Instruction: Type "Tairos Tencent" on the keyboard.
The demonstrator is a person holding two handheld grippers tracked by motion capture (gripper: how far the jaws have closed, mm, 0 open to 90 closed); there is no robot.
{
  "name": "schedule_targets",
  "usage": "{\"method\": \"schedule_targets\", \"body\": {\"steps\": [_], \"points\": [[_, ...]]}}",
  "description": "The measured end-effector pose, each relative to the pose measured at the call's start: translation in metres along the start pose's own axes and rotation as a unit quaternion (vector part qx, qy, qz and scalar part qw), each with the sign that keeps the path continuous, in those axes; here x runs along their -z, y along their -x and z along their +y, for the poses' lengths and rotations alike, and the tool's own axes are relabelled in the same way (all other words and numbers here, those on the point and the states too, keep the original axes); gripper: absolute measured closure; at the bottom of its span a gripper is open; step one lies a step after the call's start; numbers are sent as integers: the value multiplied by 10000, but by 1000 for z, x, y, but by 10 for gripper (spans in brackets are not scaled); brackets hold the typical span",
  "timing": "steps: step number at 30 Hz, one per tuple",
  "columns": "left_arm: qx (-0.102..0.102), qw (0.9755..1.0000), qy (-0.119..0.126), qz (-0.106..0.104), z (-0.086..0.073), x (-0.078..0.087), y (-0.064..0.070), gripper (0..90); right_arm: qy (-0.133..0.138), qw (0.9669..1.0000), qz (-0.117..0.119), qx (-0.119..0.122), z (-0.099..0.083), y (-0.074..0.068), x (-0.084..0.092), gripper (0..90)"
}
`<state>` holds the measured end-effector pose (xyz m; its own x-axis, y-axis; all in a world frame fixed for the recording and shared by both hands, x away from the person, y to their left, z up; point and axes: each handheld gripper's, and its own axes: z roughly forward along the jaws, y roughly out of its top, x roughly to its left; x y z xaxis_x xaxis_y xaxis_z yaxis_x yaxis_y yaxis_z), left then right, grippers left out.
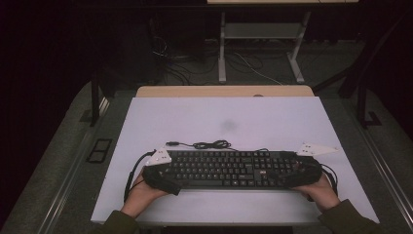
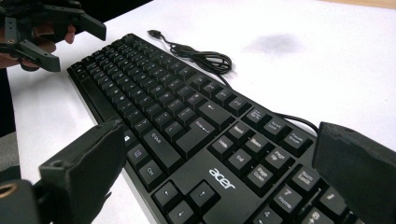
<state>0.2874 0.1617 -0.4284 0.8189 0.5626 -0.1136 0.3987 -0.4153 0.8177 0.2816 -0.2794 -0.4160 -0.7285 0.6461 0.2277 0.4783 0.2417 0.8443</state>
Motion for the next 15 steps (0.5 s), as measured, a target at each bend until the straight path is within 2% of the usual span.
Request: {"method": "schedule_targets", "body": {"steps": [15], "points": [[55,10000,47,5,0,-1,0,0,32,9999,139,7,9,-7,-16,26]]}}
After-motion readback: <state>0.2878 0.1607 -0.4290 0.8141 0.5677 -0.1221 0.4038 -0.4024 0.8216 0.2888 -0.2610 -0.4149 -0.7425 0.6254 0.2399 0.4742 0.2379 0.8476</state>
